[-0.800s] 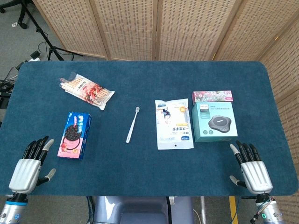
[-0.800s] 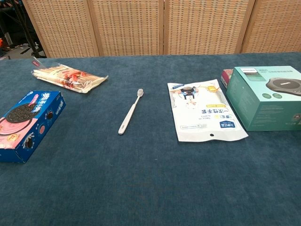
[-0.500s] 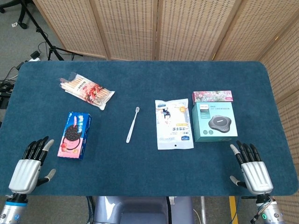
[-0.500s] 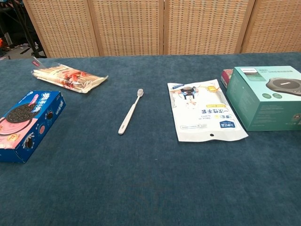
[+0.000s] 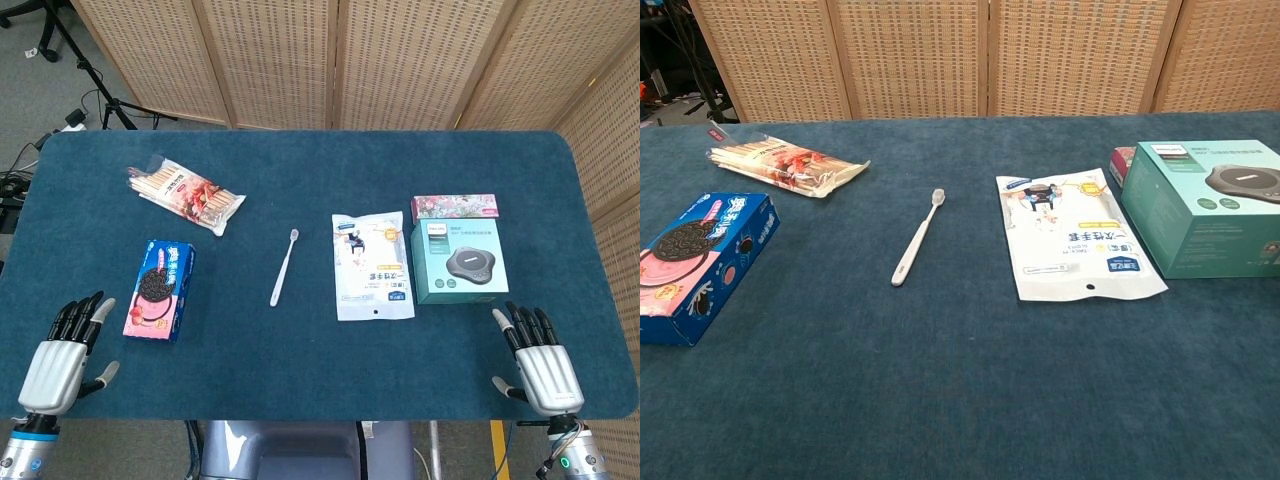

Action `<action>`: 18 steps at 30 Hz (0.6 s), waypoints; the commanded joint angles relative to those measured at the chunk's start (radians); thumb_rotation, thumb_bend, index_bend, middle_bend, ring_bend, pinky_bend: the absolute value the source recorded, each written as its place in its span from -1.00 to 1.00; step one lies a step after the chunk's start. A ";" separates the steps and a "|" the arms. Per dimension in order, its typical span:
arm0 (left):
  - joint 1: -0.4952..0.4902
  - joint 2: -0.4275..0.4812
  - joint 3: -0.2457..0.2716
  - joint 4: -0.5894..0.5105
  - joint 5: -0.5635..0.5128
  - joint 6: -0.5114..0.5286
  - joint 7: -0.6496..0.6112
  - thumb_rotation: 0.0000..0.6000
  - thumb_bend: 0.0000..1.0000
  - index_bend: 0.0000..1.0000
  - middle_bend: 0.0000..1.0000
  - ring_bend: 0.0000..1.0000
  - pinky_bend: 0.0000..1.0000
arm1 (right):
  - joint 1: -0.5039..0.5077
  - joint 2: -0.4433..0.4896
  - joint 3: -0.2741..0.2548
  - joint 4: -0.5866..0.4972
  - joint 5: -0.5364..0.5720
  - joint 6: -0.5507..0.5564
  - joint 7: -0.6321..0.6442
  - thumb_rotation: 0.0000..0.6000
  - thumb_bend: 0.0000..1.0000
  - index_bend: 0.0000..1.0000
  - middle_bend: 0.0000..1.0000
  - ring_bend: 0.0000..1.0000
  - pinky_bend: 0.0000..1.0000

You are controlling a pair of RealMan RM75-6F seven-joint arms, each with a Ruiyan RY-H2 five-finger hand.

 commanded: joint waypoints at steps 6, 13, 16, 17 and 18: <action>0.003 0.001 0.002 -0.002 0.005 0.005 0.002 1.00 -0.50 -1.00 -1.00 -1.00 -0.85 | -0.003 0.002 0.000 -0.005 -0.003 0.009 0.000 1.00 -0.74 -1.00 -1.00 -1.00 -1.00; 0.002 0.001 0.002 -0.003 0.004 0.002 0.003 1.00 -0.49 -1.00 -1.00 -1.00 -0.85 | -0.004 0.004 0.001 -0.006 -0.003 0.011 0.004 1.00 -0.74 -1.00 -1.00 -1.00 -1.00; 0.002 0.001 0.002 -0.004 0.005 0.002 0.003 1.00 -0.49 -1.00 -1.00 -1.00 -0.85 | -0.004 0.006 0.002 -0.009 0.001 0.007 0.001 1.00 -0.74 -1.00 -1.00 -1.00 -1.00; 0.002 0.001 0.002 -0.004 0.005 0.002 0.003 1.00 -0.49 -1.00 -1.00 -1.00 -0.85 | -0.003 0.006 0.003 -0.012 0.004 0.005 -0.004 1.00 -0.74 -1.00 -0.95 -1.00 -1.00; 0.002 0.001 0.002 -0.004 0.005 0.002 0.004 1.00 -0.49 -1.00 -1.00 -1.00 -0.85 | -0.003 0.006 0.004 -0.014 0.006 0.004 -0.007 1.00 -0.73 -1.00 -0.83 -0.98 -1.00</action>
